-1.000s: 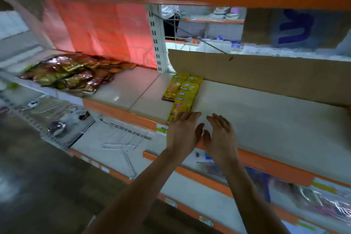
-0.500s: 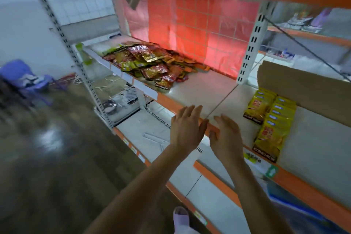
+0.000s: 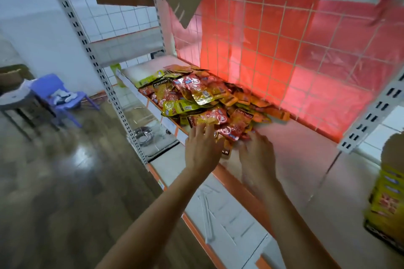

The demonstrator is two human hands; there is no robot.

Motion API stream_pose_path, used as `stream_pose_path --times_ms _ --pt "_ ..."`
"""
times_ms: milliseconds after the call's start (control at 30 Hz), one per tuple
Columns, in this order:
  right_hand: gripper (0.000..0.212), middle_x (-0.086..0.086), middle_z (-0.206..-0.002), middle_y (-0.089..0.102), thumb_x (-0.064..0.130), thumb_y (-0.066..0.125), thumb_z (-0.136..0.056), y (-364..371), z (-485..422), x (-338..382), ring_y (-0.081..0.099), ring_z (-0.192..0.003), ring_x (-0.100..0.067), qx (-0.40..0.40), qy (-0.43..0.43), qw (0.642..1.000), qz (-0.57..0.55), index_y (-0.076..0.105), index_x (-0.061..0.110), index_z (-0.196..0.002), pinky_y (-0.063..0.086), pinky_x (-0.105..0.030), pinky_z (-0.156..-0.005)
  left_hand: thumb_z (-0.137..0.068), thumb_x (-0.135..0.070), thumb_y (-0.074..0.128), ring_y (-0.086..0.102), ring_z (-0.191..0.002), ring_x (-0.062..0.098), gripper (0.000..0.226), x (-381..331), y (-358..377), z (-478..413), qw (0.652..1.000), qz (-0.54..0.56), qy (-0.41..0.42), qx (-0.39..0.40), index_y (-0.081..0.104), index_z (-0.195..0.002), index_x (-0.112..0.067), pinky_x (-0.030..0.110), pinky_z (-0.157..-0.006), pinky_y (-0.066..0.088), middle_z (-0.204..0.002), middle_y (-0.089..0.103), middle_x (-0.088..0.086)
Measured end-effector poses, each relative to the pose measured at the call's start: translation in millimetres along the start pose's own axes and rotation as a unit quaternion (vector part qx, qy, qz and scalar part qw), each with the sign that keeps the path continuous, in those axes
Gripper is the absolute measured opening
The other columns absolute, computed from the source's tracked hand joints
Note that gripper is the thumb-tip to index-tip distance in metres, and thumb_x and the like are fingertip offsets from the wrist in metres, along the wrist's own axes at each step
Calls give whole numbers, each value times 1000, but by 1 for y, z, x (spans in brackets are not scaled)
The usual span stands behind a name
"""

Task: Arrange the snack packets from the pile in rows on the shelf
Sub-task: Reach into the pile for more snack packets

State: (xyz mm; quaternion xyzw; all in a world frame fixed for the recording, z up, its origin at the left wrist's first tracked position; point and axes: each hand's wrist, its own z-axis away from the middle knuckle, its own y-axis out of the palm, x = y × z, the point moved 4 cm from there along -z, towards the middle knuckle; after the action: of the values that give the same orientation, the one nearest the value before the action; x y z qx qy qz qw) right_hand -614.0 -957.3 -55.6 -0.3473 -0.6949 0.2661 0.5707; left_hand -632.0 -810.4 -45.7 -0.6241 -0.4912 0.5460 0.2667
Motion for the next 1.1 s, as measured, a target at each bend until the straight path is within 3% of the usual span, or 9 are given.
stream_pose_path --times_ms 100,367,467,567,633,733,833,967,1100 --pt "38 -15 -112 62 33 55 -91 6 -29 2 56 -105 -36 6 72 997 -4 52 10 -121 43 -40 -85 -94 -36 53 45 -120 33 44 9 7 -33 1000 -15 3 7 52 -128 -8 43 -96 39 -129 54 13" --pt "45 -16 -125 50 37 54 -91 19 -63 -2 46 -118 -36 16 127 991 23 43 16 -129 43 -43 -89 -93 -46 52 40 -130 25 54 14 19 -77 997 -64 2 39 42 -137 -18 38 -108 30 -136 50 4" --pt "42 -13 -129 46 23 51 -90 22 -67 -3 41 -121 -34 29 87 995 43 49 27 -132 43 -42 -92 -91 -46 57 42 -125 26 60 12 21 -81 996 -70 1 48 37 -140 -18 37 -104 33 -133 49 6" --pt "58 -5 -136 38 16 63 -82 23 -66 -4 31 -126 -29 49 30 994 95 48 42 -133 40 -40 -98 -88 -46 61 41 -123 26 68 14 20 -79 997 -67 -12 41 33 -142 -17 38 -101 34 -132 47 7" --pt "70 -4 -150 24 16 67 -79 24 -66 -3 22 -136 -29 72 -6 991 110 41 44 -137 33 -41 -104 -85 -45 65 43 -121 27 66 17 20 -77 997 -62 -18 30 38 -138 -17 38 -99 35 -130 49 7" --pt "76 6 -160 3 13 58 -85 32 -64 5 2 -146 -21 166 -102 971 136 23 41 -147 19 -41 -112 -81 -43 70 50 -115 28 67 16 17 -73 999 -42 -11 5 42 -134 -15 39 -95 37 -124 53 7" --pt "70 9 -156 19 19 55 -87 30 -60 7 12 -142 -18 177 -114 967 142 25 41 -147 22 -40 -108 -84 -36 68 55 -107 30 56 12 13 -70 1000 -23 4 -16 48 -131 -12 39 -87 41 -116 56 9" --pt "44 9 -133 42 31 55 -88 18 -52 7 29 -125 -22 120 -79 975 167 50 42 -130 31 -41 -95 -89 -33 65 58 -81 30 30 8 4 -65 997 0 38 -70 63 -103 -7 33 -60 40 -94 58 11" --pt "23 6 -120 58 41 49 -94 -5 -41 0 38 -119 -23 19 13 991 135 64 34 -110 31 -38 -84 -93 -30 60 58 -77 30 25 -2 -9 -54 991 52 50 -115 63 -100 -6 28 -57 35 -91 59 10"
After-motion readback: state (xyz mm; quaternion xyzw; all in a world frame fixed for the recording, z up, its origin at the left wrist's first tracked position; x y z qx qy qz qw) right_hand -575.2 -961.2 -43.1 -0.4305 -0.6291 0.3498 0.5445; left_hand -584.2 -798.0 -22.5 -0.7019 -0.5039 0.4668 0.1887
